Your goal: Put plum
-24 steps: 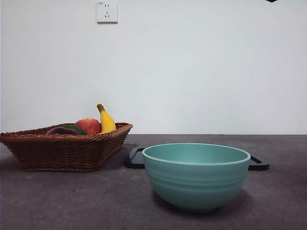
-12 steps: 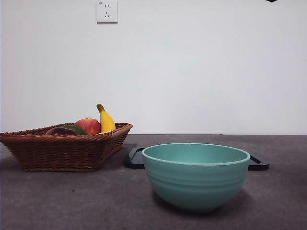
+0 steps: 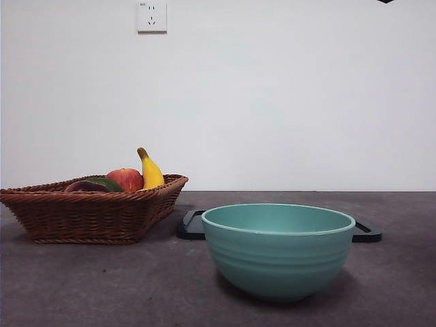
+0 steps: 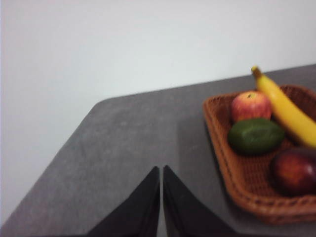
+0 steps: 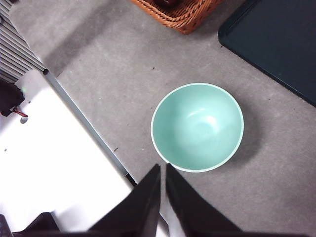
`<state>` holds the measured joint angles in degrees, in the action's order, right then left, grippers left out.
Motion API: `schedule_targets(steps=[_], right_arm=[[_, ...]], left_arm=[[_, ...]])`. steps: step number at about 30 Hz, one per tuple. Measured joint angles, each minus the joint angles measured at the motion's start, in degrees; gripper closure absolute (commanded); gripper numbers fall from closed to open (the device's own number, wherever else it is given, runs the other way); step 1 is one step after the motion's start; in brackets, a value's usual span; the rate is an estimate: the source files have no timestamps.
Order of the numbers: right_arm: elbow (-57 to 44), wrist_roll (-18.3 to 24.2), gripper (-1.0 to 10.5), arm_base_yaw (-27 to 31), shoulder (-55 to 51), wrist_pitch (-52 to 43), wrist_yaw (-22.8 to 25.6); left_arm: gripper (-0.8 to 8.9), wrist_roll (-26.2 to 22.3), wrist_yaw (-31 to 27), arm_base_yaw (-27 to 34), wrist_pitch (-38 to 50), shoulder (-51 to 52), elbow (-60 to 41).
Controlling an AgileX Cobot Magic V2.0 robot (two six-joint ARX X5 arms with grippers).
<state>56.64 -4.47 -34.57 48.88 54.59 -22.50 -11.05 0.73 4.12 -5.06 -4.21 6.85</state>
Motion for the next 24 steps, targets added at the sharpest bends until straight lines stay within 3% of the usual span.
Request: schedule_targets(steps=[8,24], right_arm=[[0.0,0.0,9.4,0.0,0.0,0.0,0.0],[0.0,0.0,9.4,0.0,0.0,0.0,0.0]], left_arm=[[8.05,0.0,-1.0,0.0,-1.1,4.0,-4.9],[8.05,0.0,-1.0,0.0,-5.5,3.9,-5.0]])
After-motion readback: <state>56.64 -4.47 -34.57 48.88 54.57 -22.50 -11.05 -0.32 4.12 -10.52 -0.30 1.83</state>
